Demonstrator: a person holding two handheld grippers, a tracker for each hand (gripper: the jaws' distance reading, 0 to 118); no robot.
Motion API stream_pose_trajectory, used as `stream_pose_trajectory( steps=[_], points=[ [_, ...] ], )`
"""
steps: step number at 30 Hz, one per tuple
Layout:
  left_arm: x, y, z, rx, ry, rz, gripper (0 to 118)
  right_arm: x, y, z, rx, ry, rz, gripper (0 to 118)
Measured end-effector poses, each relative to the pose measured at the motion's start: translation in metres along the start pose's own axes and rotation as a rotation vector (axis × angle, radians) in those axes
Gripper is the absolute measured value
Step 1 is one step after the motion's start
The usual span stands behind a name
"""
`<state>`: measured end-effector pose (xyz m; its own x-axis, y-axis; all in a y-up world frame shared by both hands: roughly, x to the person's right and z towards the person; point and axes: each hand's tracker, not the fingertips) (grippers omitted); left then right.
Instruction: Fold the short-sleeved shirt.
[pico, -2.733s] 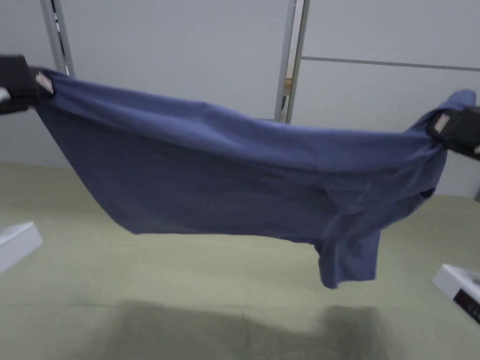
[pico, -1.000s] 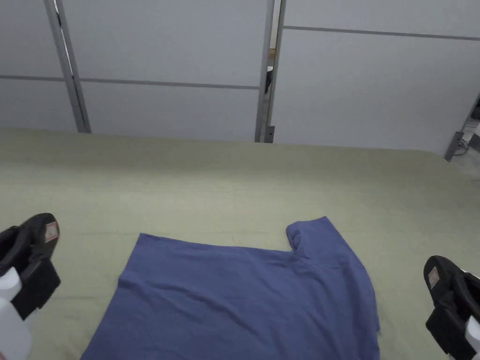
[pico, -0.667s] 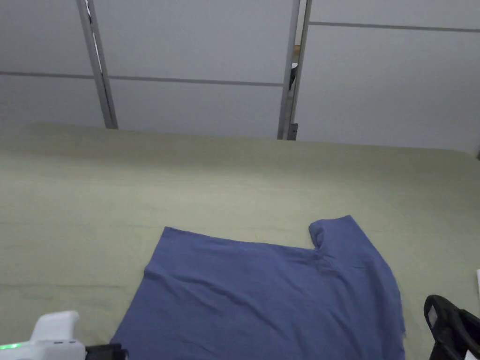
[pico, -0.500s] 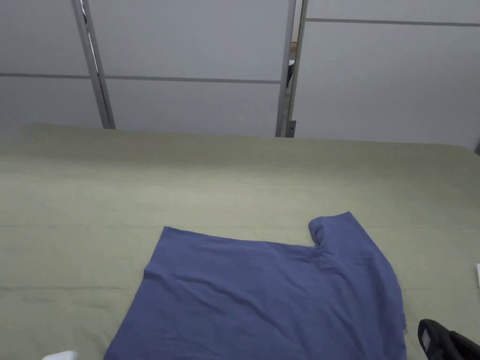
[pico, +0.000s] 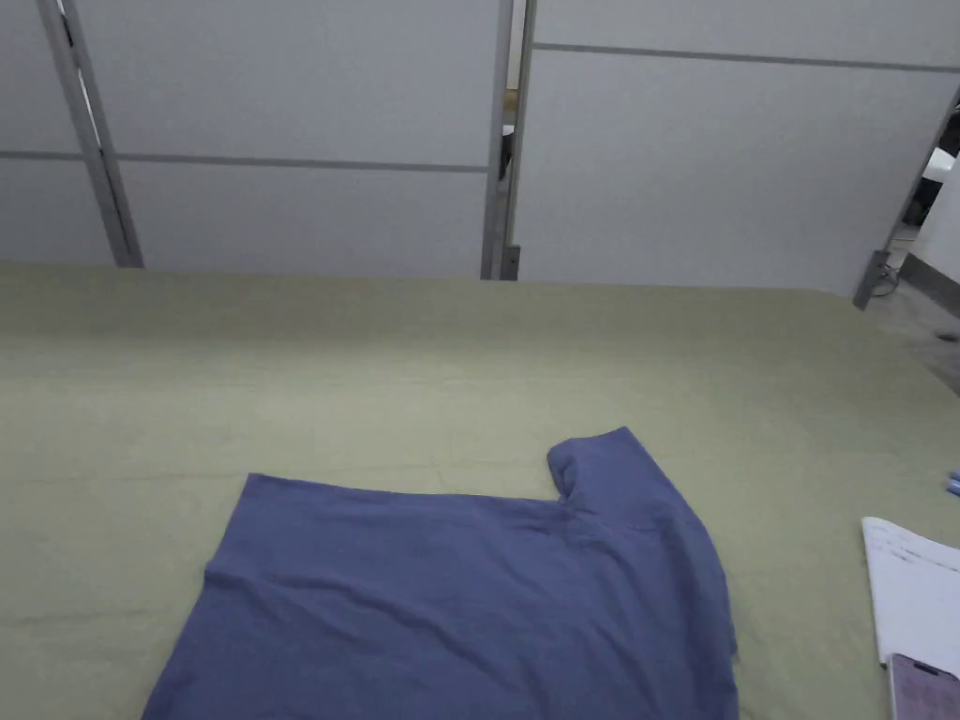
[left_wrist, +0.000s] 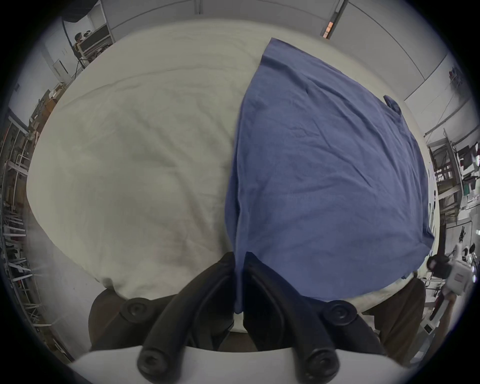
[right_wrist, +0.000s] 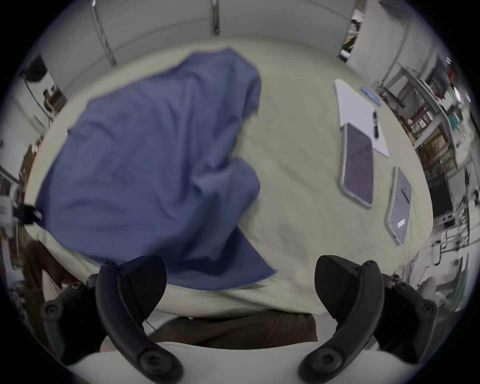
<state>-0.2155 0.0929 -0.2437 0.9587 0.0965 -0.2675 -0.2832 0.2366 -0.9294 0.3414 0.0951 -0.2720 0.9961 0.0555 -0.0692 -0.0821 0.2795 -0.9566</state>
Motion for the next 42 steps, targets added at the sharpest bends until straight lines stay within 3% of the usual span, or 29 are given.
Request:
stream_pose_trajectory(
  steps=[2,3,4,5,6,7,8,11,17,22,29,33,39,41,42],
  points=[
    [-0.004,0.002,0.000,0.001,-0.007,0.007,3,0.002,0.002,-0.017,-0.095,0.067,-0.023,100],
    [-0.006,0.000,0.000,0.005,0.006,0.003,3,0.002,0.004,-0.022,-0.142,0.092,-0.036,100],
    [-0.008,-0.002,0.000,0.002,0.007,0.007,3,0.000,0.007,-0.026,-0.161,0.113,-0.018,73],
    [-0.007,0.003,0.000,0.000,0.008,0.014,3,-0.003,0.009,-0.026,-0.149,0.079,0.007,63],
    [-0.009,0.001,0.002,0.000,0.003,0.024,3,-0.006,0.010,-0.023,-0.145,0.067,0.034,60],
    [-0.011,-0.001,0.004,0.001,-0.019,0.041,3,-0.006,0.011,-0.019,-0.139,0.080,0.037,43],
    [-0.013,-0.002,0.006,0.002,-0.035,0.052,3,-0.005,0.012,-0.015,-0.109,0.110,0.024,9],
    [-0.019,-0.004,0.026,0.032,-0.079,0.092,3,0.002,0.004,0.012,-0.061,0.169,-0.084,8],
    [-0.033,-0.011,0.096,0.120,-0.233,0.199,3,0.039,-0.032,0.104,0.188,0.304,-0.325,8],
    [-0.027,0.019,0.124,0.190,-0.307,0.236,3,0.065,-0.018,0.153,0.396,0.359,-0.463,8],
    [0.020,0.141,0.090,0.265,-0.313,0.236,3,0.054,0.089,0.110,0.471,0.353,-0.454,8],
    [0.046,0.202,0.027,0.189,-0.192,0.193,3,0.037,0.153,0.047,0.380,0.254,-0.413,8],
    [0.056,0.223,-0.059,0.063,-0.108,0.259,4,0.026,0.197,-0.053,0.192,0.171,-0.383,9],
    [0.051,0.218,-0.069,0.076,-0.154,0.315,5,0.024,0.198,-0.067,0.175,0.153,-0.380,9],
    [0.049,0.215,-0.068,0.090,-0.166,0.337,15,0.025,0.197,-0.070,0.176,0.160,-0.382,10]
  ],
)
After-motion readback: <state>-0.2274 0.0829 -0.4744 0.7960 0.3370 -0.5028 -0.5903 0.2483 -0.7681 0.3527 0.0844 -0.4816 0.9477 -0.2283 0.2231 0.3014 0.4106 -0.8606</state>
